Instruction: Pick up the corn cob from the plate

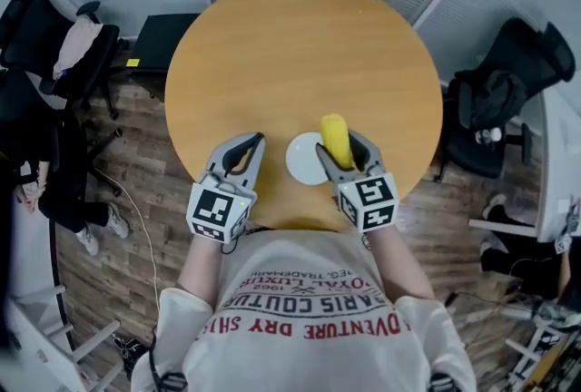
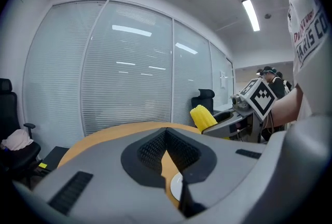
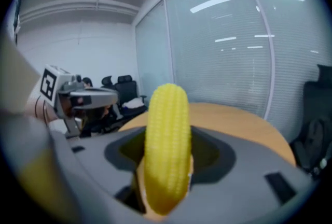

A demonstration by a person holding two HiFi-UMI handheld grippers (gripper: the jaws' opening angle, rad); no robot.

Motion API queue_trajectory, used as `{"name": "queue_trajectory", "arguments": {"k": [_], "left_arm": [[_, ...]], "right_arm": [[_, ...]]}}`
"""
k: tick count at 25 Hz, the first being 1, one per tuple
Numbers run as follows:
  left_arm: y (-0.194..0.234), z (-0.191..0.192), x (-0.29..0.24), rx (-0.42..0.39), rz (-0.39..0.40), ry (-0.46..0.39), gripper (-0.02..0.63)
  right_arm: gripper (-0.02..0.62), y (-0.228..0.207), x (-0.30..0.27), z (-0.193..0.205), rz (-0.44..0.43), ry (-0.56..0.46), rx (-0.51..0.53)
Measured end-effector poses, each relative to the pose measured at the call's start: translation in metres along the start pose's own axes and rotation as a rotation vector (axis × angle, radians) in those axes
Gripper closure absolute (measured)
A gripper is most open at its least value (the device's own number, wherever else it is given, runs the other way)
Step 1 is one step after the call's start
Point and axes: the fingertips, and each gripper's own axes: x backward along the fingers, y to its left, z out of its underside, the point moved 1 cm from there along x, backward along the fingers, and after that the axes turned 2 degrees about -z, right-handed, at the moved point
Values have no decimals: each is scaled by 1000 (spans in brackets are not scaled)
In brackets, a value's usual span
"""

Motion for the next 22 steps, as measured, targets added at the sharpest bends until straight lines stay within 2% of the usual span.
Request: {"name": "queue_trajectory", "arguments": {"k": [4,8,15,22], "left_arm": [[-13,-14,-1,-31,53,-24,571],[-21,-37,-7,7,111,-86,571],[-27,-46,-10,82,148,-129,571],[-23,-45,-6,90,142,-129,571]], "right_arm": [[331,1,28,-24,61,-143,-35],[331,-5,50,-38,127,-247,-62],[331,-9,68,-44,153,-281,-38],[331,-7,69,-46,160,-270,-48]]}}
